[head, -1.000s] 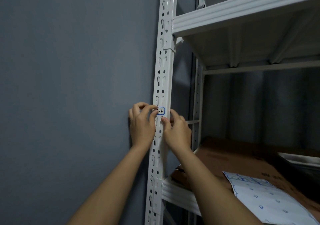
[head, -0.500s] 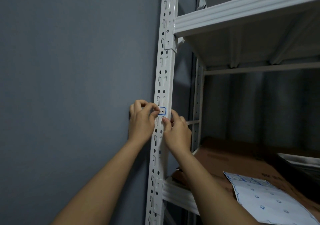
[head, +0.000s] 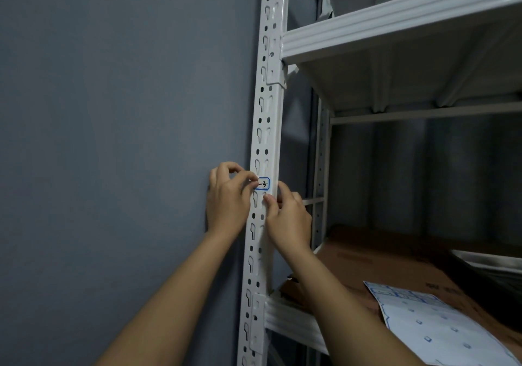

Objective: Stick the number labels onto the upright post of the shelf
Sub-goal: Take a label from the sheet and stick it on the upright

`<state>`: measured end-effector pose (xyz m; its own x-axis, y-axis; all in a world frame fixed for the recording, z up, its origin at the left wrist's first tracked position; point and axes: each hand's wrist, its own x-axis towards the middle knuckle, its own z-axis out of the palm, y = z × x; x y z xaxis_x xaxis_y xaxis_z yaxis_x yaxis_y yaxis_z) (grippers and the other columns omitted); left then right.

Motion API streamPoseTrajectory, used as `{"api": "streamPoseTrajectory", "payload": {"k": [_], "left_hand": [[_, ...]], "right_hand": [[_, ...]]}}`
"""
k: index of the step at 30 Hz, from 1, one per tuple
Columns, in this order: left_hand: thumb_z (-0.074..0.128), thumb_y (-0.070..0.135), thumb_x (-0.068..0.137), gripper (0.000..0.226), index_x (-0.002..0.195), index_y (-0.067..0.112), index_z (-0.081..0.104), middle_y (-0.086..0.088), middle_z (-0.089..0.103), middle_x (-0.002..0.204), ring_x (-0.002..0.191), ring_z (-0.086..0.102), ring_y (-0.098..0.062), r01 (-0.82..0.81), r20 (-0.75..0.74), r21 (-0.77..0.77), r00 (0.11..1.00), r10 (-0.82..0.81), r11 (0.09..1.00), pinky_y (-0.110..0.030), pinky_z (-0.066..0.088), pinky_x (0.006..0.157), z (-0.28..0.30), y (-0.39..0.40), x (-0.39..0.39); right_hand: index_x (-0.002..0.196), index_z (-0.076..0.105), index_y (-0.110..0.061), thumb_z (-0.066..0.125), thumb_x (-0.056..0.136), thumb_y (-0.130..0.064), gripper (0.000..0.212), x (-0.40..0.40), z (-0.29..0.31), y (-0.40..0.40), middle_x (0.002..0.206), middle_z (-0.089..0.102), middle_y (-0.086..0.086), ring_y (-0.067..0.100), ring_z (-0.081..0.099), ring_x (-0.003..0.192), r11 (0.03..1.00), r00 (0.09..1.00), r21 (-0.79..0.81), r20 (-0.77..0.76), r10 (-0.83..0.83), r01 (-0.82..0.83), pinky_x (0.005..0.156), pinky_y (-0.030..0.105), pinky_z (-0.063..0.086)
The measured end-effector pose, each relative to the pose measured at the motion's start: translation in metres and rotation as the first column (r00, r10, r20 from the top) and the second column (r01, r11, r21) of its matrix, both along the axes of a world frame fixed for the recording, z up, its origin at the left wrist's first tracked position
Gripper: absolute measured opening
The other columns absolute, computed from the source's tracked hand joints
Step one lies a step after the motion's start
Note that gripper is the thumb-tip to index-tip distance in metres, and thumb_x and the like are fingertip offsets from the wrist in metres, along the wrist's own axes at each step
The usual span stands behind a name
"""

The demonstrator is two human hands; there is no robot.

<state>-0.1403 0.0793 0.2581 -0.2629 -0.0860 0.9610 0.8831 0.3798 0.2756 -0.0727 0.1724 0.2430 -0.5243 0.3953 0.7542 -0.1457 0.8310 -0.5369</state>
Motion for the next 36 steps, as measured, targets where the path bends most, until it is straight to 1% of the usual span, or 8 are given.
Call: {"api": "streamPoseTrajectory", "payload": {"k": [9,13,18,21,24,27,32,36], "left_hand": [[0.061,0.019,0.089,0.006,0.088,0.017,0.067,0.011,0.041,0.100,0.103,0.036,-0.008,0.006,0.076,-0.034,0.997,-0.003,0.999,-0.026,0.037,0.078,0.004,0.001,0.002],[0.057,0.014,0.090,0.006,0.088,0.012,0.062,0.002,0.047,0.102,0.102,0.038,-0.014,-0.068,0.073,-0.052,0.995,0.071,0.996,-0.028,0.034,0.071,0.005,0.006,0.006],[0.052,0.007,0.091,0.005,0.091,0.008,0.057,-0.008,0.049,0.103,0.097,0.043,-0.024,-0.138,0.015,-0.152,0.990,0.141,0.979,-0.035,0.041,0.071,0.001,0.013,0.003],[0.055,0.015,0.092,0.006,0.092,0.012,0.060,-0.003,0.048,0.104,0.099,0.041,-0.018,-0.071,0.095,-0.053,0.993,0.076,0.996,-0.026,0.034,0.075,-0.003,0.012,0.004],[0.060,0.022,0.090,0.007,0.092,0.017,0.065,0.001,0.048,0.102,0.099,0.042,-0.014,-0.002,0.121,0.062,0.993,-0.005,0.998,-0.029,0.040,0.080,-0.006,0.006,0.002],[0.060,0.025,0.090,0.011,0.098,0.021,0.067,0.003,0.049,0.100,0.097,0.045,-0.013,0.013,0.104,0.064,0.994,-0.019,0.998,-0.032,0.043,0.076,-0.006,0.001,0.002],[0.062,0.022,0.089,0.012,0.095,0.018,0.071,0.005,0.056,0.097,0.092,0.044,-0.009,-0.067,0.013,-0.017,0.998,0.067,0.998,-0.026,0.035,0.065,-0.007,0.001,0.006],[0.064,0.016,0.087,0.009,0.092,0.013,0.071,0.000,0.060,0.093,0.087,0.054,-0.021,-0.163,-0.056,-0.026,0.985,0.161,0.986,-0.028,0.039,0.063,-0.006,0.003,0.008]], "right_hand": [[0.138,0.045,-0.025,0.042,0.101,-0.038,0.039,-0.001,0.000,0.001,0.117,0.055,0.007,0.029,0.058,0.102,1.000,1.000,0.028,-0.012,-0.005,0.006,0.082,0.033,0.042],[0.139,0.044,-0.025,0.041,0.101,-0.038,0.041,-0.001,0.000,0.001,0.119,0.054,0.008,0.030,0.058,0.103,1.000,1.000,0.027,-0.008,-0.002,0.002,0.084,0.034,0.042],[0.141,0.043,-0.025,0.042,0.101,-0.039,0.042,0.000,-0.001,0.001,0.121,0.054,0.008,0.030,0.058,0.104,1.000,1.000,0.025,-0.004,-0.002,0.002,0.086,0.037,0.046],[0.139,0.044,-0.025,0.042,0.100,-0.039,0.041,-0.001,0.000,0.002,0.119,0.054,0.007,0.030,0.058,0.103,0.999,1.000,0.038,0.005,-0.004,0.003,0.086,0.036,0.045],[0.138,0.045,-0.026,0.042,0.100,-0.039,0.040,-0.002,-0.001,0.002,0.118,0.055,0.007,0.029,0.058,0.103,0.999,1.000,0.037,0.001,-0.006,0.006,0.086,0.035,0.044],[0.136,0.047,-0.027,0.043,0.100,-0.040,0.039,-0.002,-0.001,0.003,0.117,0.055,0.007,0.031,0.059,0.103,1.000,1.000,0.020,-0.004,0.004,-0.004,0.086,0.036,0.046],[0.135,0.047,-0.026,0.043,0.100,-0.039,0.038,-0.002,-0.001,0.003,0.117,0.054,0.008,0.032,0.058,0.102,0.999,1.000,0.033,0.004,-0.001,0.001,0.087,0.038,0.046],[0.138,0.045,-0.025,0.043,0.100,-0.039,0.040,-0.004,-0.001,0.004,0.119,0.054,0.008,0.031,0.058,0.104,0.999,1.000,0.041,0.010,-0.011,0.011,0.087,0.038,0.045]]}}
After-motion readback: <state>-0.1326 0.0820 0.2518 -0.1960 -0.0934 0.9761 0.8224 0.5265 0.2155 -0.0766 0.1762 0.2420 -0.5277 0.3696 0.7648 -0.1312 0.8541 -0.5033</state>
